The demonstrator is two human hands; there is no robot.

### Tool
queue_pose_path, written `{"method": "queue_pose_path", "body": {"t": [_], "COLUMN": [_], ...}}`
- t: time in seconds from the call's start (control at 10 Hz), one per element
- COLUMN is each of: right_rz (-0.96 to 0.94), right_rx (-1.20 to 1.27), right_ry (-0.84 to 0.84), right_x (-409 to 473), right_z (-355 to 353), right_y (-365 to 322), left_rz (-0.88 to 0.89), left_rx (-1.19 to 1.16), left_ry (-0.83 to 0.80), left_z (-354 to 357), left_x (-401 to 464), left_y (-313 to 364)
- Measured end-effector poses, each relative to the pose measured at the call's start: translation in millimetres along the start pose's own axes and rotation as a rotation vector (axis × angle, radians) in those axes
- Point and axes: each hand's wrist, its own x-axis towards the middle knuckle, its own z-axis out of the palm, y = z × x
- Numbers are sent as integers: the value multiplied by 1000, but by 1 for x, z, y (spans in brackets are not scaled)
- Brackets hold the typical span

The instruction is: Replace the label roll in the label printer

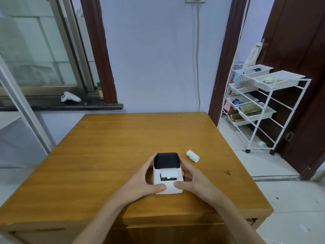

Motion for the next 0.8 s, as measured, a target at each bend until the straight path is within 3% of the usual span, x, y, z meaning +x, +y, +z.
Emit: {"method": "queue_pose_path", "body": {"t": [0.6,0.7,0.8], "right_rz": [5,39,97], "right_rx": [7,13,89], "right_ry": [7,-18,80], "right_x": [2,4,-4], "right_z": [2,-2,-9], "right_y": [2,3,-2], "left_rz": [-25,-41,-57], "left_rx": [-27,-7,3], "left_ry": [-11,-45,-181], "left_z": [-1,-4,-21], "left_x": [0,2,-2], "left_y": [2,7,15]}}
